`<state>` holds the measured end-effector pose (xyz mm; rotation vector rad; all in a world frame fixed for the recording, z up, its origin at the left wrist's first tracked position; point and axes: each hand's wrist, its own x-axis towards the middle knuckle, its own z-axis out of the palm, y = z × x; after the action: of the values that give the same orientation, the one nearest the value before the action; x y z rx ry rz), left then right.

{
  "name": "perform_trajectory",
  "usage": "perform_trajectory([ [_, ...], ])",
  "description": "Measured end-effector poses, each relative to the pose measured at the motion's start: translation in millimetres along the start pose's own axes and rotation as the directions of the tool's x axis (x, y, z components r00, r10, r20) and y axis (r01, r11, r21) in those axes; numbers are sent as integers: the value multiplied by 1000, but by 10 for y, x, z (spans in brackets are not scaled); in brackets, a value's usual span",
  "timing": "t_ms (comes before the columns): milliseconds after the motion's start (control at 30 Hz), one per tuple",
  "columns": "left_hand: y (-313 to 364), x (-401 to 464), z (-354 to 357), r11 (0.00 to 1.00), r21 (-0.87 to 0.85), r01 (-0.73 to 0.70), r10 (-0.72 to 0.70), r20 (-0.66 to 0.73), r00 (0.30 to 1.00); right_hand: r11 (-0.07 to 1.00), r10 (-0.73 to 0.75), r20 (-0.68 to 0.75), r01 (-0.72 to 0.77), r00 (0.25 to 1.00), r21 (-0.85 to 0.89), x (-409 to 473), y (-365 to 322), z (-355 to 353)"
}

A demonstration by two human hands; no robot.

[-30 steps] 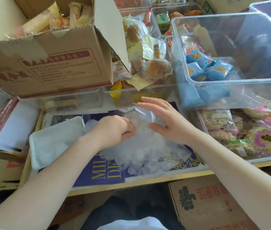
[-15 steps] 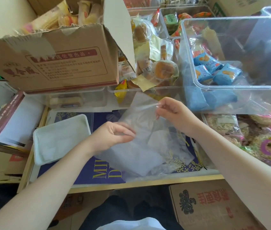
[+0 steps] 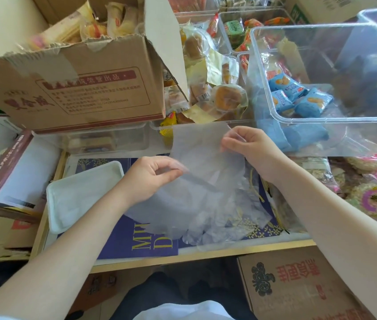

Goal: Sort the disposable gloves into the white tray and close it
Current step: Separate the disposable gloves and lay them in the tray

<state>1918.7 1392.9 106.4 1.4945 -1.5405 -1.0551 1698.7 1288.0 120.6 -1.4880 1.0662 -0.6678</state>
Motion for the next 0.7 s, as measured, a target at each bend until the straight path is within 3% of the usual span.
perform_trajectory([
  [100,-72,-4,-93,989,-120,89,-103,-114,988,980,45,-102,-25,994,195,35,6,-57],
  [200,-241,-24,-189,972,-141,187,-223,-309,925,933,132,-130,-78,983,352,29,67,-110],
  [333,-373,-26,-258,969,-76,234,-239,-505,829,911,181,-114,-122,977,395,20,97,-76],
  [467,-356,32,-306,977,-65,203,-202,-585,785,937,58,83,-83,995,339,-54,45,-91],
  [567,-283,149,-286,973,-127,194,-230,-630,741,982,-62,284,7,957,190,-124,23,-65],
  [700,-188,343,-156,930,-337,145,-309,-507,805,990,-131,527,89,840,105,-212,-82,7],
])
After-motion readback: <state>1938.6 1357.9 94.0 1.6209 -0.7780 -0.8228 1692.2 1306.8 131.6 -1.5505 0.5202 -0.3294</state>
